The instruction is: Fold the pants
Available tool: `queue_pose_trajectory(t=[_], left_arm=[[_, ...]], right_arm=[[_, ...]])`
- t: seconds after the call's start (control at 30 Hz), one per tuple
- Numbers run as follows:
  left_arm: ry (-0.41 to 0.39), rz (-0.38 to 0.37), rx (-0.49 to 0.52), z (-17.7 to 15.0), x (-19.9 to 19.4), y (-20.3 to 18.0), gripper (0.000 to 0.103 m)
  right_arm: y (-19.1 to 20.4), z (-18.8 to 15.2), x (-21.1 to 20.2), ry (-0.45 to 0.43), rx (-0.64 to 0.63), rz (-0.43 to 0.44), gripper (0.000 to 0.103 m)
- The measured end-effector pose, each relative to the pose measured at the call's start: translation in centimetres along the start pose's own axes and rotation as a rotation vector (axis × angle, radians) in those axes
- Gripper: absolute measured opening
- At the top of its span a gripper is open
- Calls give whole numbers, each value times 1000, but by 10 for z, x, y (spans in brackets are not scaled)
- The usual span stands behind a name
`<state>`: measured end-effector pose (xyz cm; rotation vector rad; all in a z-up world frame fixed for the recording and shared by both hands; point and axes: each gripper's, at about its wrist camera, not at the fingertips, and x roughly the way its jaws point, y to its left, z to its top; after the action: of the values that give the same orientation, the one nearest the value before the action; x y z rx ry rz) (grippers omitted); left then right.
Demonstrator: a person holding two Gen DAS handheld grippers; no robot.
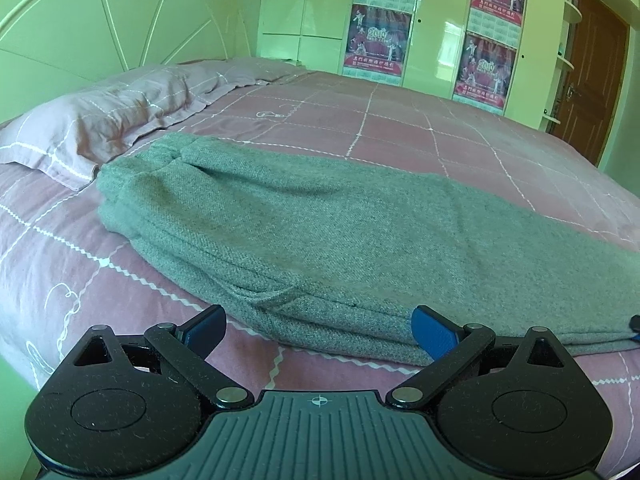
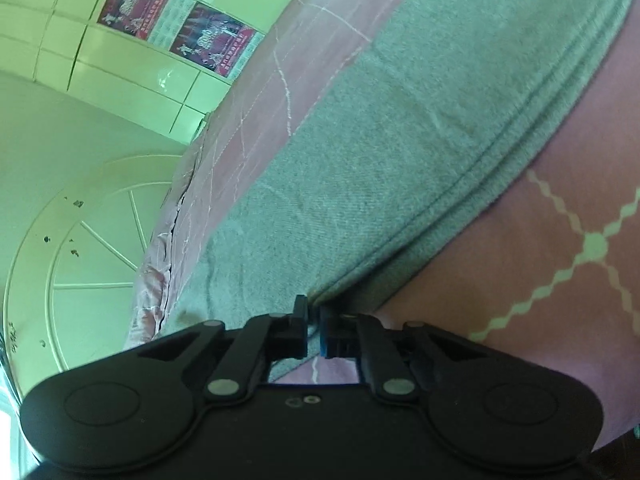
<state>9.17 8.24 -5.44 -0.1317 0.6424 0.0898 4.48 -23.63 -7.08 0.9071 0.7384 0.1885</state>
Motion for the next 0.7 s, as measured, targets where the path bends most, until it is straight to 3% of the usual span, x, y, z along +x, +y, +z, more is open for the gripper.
queue_pose_trajectory(t=[0.1, 0.17, 0.23, 0.3, 0.37, 0.47, 0.5, 0.53, 0.7], left_arm=[[-2, 1, -15, 0, -1, 4, 98], [-3, 2, -22, 0, -1, 5, 98], [0, 1, -15, 0, 0, 3, 98], [1, -1, -6, 0, 0, 2, 98], [-1, 0, -9, 0, 0, 3, 98], [6, -4, -27, 0, 1, 6, 98], [5, -6, -26, 0, 2, 5, 98], [6, -8, -21, 1, 3, 4, 98], [7, -12, 9, 1, 5, -2, 98]], right_arm=[[9, 0, -14, -5, -37, 16, 0], [4, -3, -8, 21, -50, -27, 0], [-9, -5, 7, 55, -7, -65, 0], [-11, -2, 5, 56, 27, -46, 0], [-9, 1, -11, 2, 49, -42, 10], [-20, 12, -30, -74, 104, -47, 12], [-28, 17, -33, -90, 131, -59, 10], [-34, 20, -33, -118, 156, -66, 1], [-27, 24, -35, -177, 90, -59, 0]])
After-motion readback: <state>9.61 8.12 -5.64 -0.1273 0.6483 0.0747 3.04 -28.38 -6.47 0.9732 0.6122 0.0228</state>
